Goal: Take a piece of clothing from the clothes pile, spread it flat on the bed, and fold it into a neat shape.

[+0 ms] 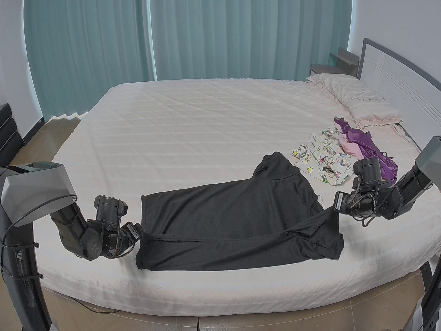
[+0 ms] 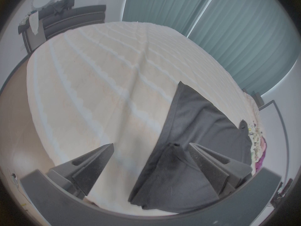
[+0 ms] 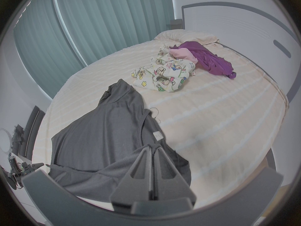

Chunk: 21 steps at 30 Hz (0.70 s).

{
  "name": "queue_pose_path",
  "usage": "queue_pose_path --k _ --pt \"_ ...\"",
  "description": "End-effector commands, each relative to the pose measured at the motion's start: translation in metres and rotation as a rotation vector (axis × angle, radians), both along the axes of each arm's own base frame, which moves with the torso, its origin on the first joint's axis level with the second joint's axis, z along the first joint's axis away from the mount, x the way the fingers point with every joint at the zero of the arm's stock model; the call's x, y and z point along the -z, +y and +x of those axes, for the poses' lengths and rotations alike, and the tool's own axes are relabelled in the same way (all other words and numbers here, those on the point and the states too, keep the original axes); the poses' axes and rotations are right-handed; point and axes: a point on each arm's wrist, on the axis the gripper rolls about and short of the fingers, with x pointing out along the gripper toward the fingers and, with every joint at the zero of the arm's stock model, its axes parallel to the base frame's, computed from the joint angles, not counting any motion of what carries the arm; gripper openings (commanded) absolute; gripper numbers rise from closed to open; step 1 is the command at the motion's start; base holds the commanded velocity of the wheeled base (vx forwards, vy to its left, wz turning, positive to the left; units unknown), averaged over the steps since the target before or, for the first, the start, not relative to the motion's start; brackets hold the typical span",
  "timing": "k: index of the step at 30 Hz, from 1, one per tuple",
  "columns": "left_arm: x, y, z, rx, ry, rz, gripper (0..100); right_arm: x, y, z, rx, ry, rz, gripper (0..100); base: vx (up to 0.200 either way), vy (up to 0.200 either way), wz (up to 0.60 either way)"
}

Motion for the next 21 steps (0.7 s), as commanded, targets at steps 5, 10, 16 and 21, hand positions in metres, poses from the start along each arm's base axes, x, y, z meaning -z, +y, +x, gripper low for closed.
queue_pose_path --k 5,10,16,21 --pt "-0.026 0.006 -0.036 0.002 0.006 -0.155 100 -0.001 -0.003 -0.032 -0.013 0.058 0.021 0 0.000 0.000 0.00" --pt "-0.021 0.006 -0.041 0.009 0.027 -0.171 100 0.002 -0.005 -0.060 -0.023 0.118 0.011 100 0.000 0.000 0.00" --pt "-0.017 0.006 -0.046 0.026 0.023 -0.193 100 0.001 -0.012 -0.080 -0.016 0.214 0.023 100 0.000 0.000 0.00" --pt "-0.009 0.005 -0.049 0.052 0.028 -0.223 100 0.009 -0.021 -0.089 0.033 0.241 0.080 100 0.000 0.000 0.00"
